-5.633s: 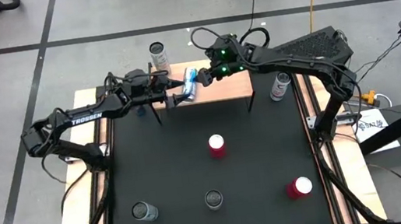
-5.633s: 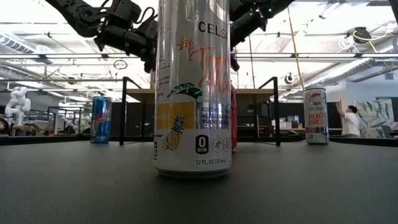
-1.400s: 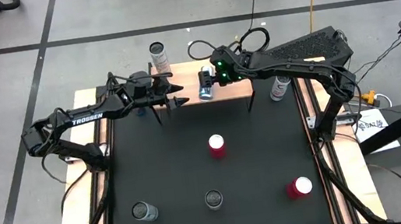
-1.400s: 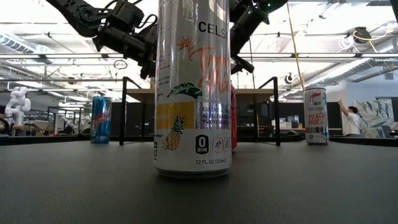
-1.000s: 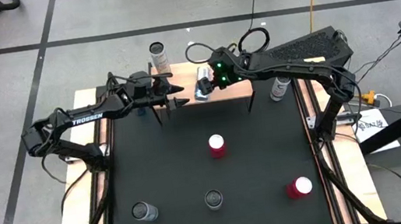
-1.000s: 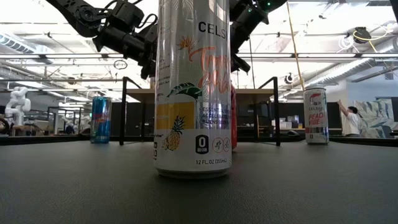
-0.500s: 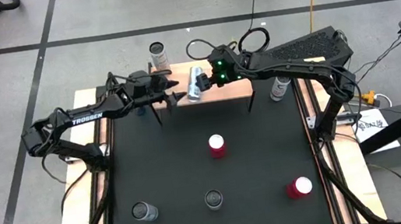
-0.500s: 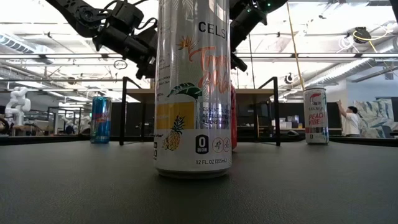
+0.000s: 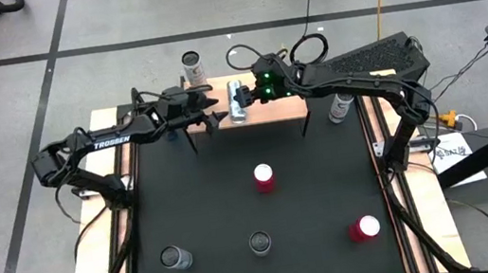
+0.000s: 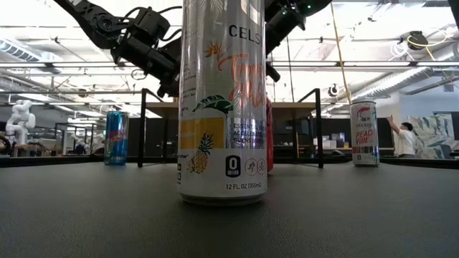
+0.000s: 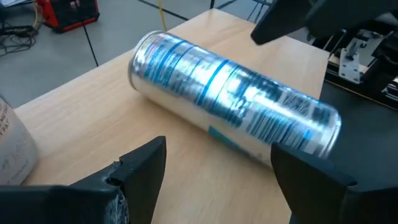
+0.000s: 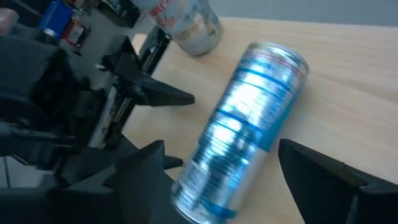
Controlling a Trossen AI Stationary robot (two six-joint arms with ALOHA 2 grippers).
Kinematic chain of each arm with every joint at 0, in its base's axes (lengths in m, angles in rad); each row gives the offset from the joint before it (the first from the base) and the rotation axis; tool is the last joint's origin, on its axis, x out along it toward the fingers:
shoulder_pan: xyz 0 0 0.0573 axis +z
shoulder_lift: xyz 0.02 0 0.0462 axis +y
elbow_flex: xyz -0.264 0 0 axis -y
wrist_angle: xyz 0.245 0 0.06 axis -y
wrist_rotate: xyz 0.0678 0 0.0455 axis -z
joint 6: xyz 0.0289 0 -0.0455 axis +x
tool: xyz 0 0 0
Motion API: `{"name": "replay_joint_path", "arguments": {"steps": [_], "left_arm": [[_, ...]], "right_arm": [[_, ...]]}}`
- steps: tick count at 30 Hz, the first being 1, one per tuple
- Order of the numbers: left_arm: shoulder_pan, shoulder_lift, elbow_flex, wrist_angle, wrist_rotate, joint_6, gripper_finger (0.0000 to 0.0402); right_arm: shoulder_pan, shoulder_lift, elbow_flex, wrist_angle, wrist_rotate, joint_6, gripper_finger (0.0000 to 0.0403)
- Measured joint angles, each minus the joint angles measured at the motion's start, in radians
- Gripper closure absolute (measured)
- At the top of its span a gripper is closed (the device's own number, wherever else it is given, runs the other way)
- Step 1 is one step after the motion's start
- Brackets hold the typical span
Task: Place canned beverage on shelf
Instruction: Put the right blue soda can on the shelf
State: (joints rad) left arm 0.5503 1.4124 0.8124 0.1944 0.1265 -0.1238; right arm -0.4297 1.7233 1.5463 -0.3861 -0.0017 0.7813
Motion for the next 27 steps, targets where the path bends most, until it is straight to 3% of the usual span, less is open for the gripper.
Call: {"name": "replay_joint_path", "arguments": {"steps": [27], "left_arm": [[-0.014, 0.002, 0.000, 0.016, 0.009, -0.002, 0.0107]], "right_arm": [[0.016, 0.074, 0.000, -0.041, 0.026, 0.045, 0.0103]]}}
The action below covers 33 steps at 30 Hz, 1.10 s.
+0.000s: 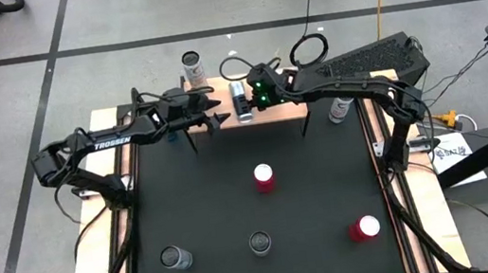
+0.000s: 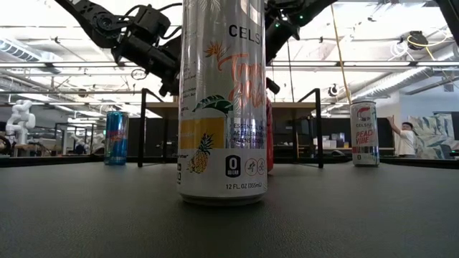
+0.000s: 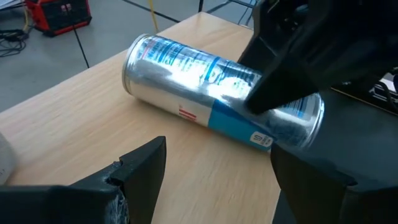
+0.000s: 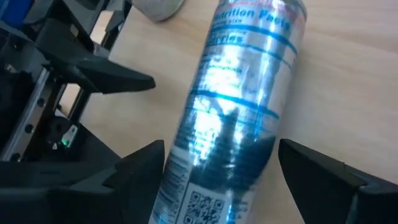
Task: Place canned beverage on shelf
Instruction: Put the right blue soda can on the shelf
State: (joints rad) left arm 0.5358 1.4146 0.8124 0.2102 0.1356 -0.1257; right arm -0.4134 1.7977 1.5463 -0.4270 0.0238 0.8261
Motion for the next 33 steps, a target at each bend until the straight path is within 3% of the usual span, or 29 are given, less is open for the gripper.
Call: {"name": "replay_joint_path", "arguments": {"steps": [15, 33], "left_arm": [[0.000, 0.029, 0.000, 0.008, 0.021, 0.000, 0.0107], [0.000, 0.029, 0.000, 0.008, 0.048, 0.000, 0.0107]], "right_arm": [[0.029, -0.002, 0.003, -0.134, 0.001, -0.029, 0.0107], [0.028, -0.003, 0.003, -0.153, -0.003, -0.149, 0.0190]]}}
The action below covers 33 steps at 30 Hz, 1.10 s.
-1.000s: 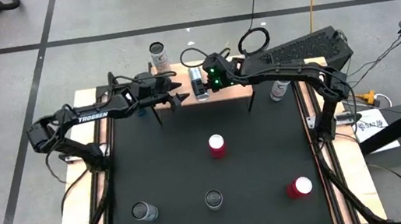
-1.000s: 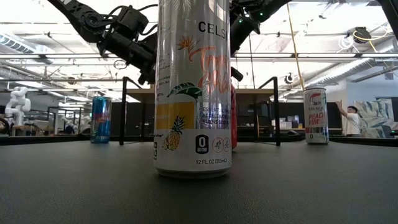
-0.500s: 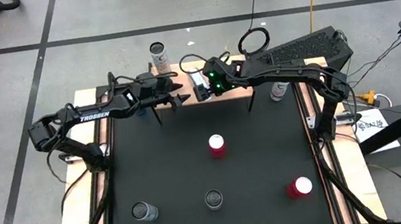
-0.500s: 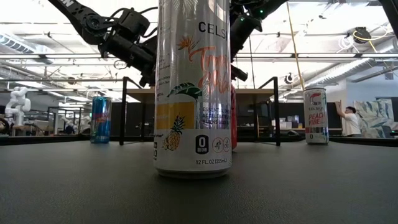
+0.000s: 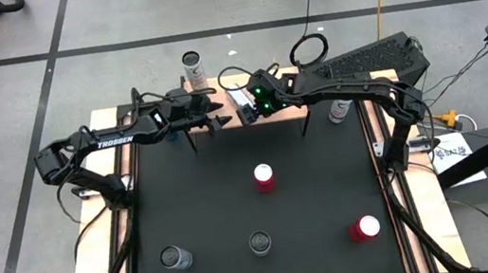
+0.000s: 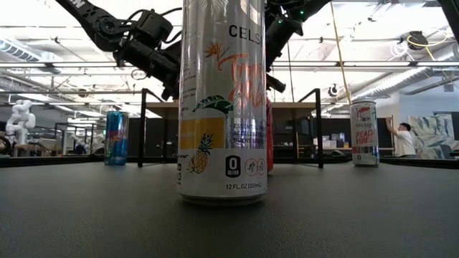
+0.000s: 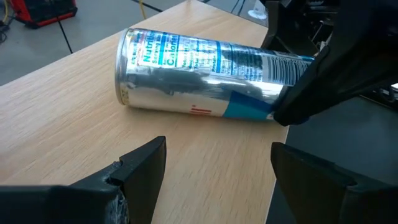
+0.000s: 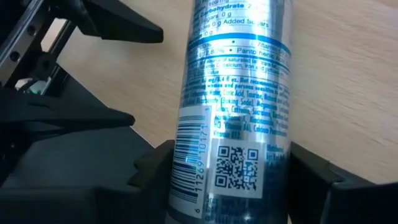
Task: Place canned beverage on shelf
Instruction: Put the right blue soda can on the shelf
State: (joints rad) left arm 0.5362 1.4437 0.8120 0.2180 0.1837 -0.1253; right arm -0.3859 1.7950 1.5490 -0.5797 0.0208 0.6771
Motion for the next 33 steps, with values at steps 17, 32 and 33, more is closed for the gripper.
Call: {"name": "replay_joint_path", "arguments": {"steps": [17, 32, 33], "left_arm": [[0.003, -0.002, 0.000, -0.004, 0.107, 0.000, 0.0107], [0.020, -0.009, 0.000, 0.005, 0.168, -0.106, 0.0107], [0.021, -0.010, 0.000, 0.006, 0.181, -0.106, 0.0107]], "right_arm": [[0.007, -0.037, -0.005, 0.016, -0.046, -0.122, 0.0194], [0.021, -0.171, -0.004, 0.013, 0.004, -0.174, 0.0195], [0.022, -0.181, -0.004, 0.012, 0.004, -0.178, 0.0195]]}}
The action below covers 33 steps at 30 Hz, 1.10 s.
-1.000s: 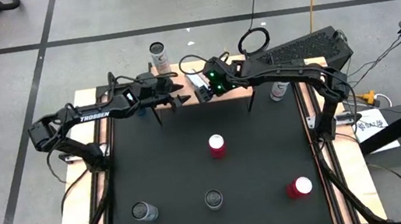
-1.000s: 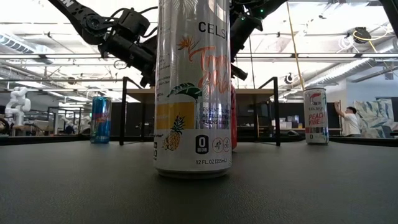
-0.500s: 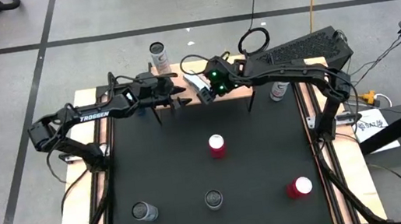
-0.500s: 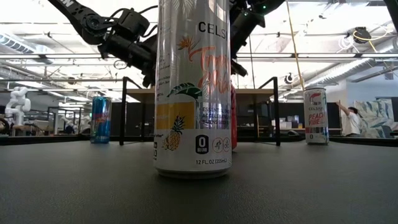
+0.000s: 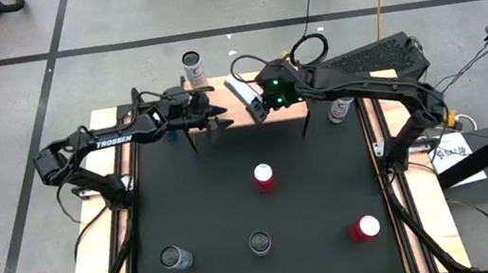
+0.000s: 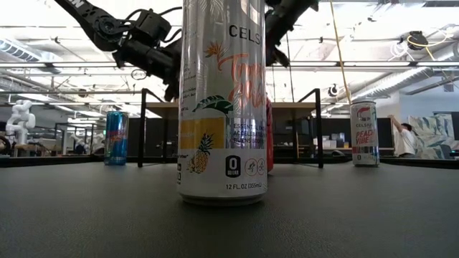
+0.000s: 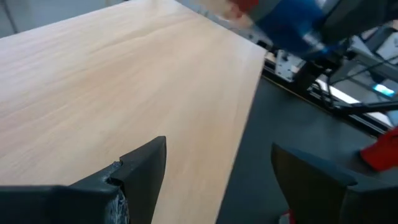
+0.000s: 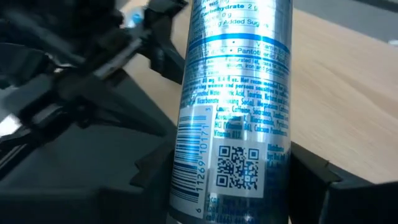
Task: Place canned beverage on shelf
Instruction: Put the right blue soda can on the shelf
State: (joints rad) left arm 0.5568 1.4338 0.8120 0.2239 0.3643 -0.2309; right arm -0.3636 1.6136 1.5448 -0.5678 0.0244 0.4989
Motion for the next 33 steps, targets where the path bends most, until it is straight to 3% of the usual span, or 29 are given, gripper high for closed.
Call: {"name": "replay_joint_path", "arguments": {"steps": [5, 14, 20, 26, 33], "left_arm": [[-0.001, 0.000, 0.000, 0.028, 0.046, 0.003, 0.0107], [-0.022, -0.008, 0.000, 0.269, 0.227, 0.000, 0.0107], [-0.031, -0.008, 0.000, 0.386, 0.247, 0.000, 0.0107], [-0.042, -0.008, 0.000, 0.589, 0.345, -0.045, 0.0107], [-0.043, -0.008, 0.000, 0.768, 0.403, -0.105, 0.0107]], "right_arm": [[0.014, -0.048, 0.001, 0.001, -0.003, -0.030, 0.0195], [0.055, -0.125, 0.001, 0.006, -0.030, -0.091, 0.0195], [0.093, -0.191, 0.002, 0.048, -0.051, -0.125, 0.0195], [0.130, -0.231, 0.002, 0.115, -0.126, -0.144, 0.0195], [0.170, -0.239, 0.003, 0.170, -0.136, -0.144, 0.0195]]}}
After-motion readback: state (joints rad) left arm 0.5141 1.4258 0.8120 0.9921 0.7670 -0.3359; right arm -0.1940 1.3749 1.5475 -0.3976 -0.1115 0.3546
